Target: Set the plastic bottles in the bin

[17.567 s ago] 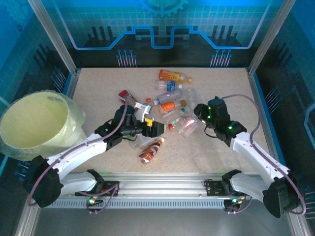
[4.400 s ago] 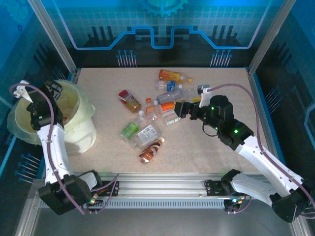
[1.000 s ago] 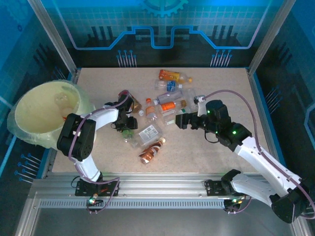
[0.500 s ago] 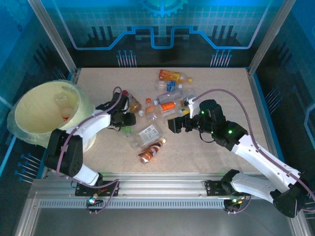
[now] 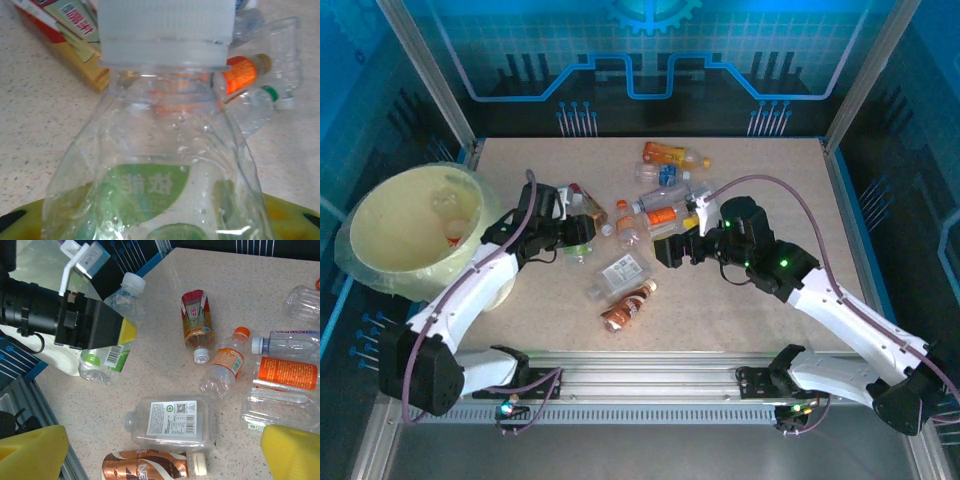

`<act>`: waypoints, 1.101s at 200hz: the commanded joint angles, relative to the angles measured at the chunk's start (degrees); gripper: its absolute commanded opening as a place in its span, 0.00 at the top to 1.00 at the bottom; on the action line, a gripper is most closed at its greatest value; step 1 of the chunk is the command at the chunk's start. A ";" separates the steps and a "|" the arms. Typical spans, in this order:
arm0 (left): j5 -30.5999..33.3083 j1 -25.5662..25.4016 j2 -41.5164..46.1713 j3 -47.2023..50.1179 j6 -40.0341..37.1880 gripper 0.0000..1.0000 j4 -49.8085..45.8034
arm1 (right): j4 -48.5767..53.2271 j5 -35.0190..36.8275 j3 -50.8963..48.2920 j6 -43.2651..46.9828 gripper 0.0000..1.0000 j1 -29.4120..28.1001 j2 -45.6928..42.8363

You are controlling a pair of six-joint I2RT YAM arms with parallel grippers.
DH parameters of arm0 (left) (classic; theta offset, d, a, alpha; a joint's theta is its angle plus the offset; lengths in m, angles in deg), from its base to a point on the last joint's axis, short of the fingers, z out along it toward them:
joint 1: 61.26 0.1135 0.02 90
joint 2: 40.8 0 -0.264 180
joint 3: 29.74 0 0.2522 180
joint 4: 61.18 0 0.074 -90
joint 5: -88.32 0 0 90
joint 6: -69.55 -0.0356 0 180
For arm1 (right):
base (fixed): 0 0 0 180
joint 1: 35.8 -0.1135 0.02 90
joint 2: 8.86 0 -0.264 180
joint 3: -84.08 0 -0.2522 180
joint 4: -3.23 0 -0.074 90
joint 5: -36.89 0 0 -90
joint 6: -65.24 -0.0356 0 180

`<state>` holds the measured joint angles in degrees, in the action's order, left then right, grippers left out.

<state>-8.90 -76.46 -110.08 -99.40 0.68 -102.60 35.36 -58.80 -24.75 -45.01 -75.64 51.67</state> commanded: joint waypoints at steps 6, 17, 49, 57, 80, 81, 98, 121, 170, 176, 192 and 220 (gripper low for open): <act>-9.28 1.89 4.47 -2.91 2.55 0.52 3.83 | -1.78 -1.09 2.52 0.44 0.00 -1.01 0.11; -10.45 2.26 5.88 -3.95 2.54 0.52 4.50 | -1.85 -0.99 2.63 0.45 0.00 -1.03 0.19; -10.88 3.18 7.45 -9.89 2.10 0.52 2.18 | -1.76 -1.12 2.94 0.32 0.00 -1.01 0.42; -10.75 3.53 7.40 -11.58 2.00 0.52 1.30 | -1.76 -1.08 2.89 0.22 0.00 -1.05 0.46; -5.45 3.86 6.96 -17.57 0.84 0.52 -4.25 | -1.67 -0.44 2.91 0.06 0.00 -1.04 0.39; -5.13 3.86 6.87 -17.88 0.71 0.52 -4.55 | -1.67 -0.40 2.94 0.05 0.00 -1.04 0.38; 0.61 3.94 6.76 -22.50 -1.75 0.52 -8.27 | -1.51 0.31 2.90 0.06 0.00 -1.05 0.29; 5.82 4.12 7.30 -27.44 -4.23 0.52 -9.84 | -1.40 1.18 2.83 0.12 0.00 -1.06 0.46; 20.77 4.95 4.44 -38.56 -11.55 0.52 -15.22 | -1.23 2.28 2.91 0.01 0.00 -1.01 0.55; 22.56 5.28 4.29 -39.36 -12.50 0.51 -15.24 | -1.15 2.40 2.91 0.01 0.00 -1.05 0.55; 27.04 6.32 4.04 -40.96 -14.66 0.51 -14.95 | -1.15 2.66 2.88 -0.04 0.00 -1.08 0.55; 35.05 9.24 3.91 -41.49 -17.92 0.51 -13.45 | -1.23 2.71 3.04 -0.22 0.00 -1.00 0.98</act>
<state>15.18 -69.84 -105.75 -139.22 -11.98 -115.74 34.90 -56.77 -23.53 -45.07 -75.92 52.29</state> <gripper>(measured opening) 0.534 0.999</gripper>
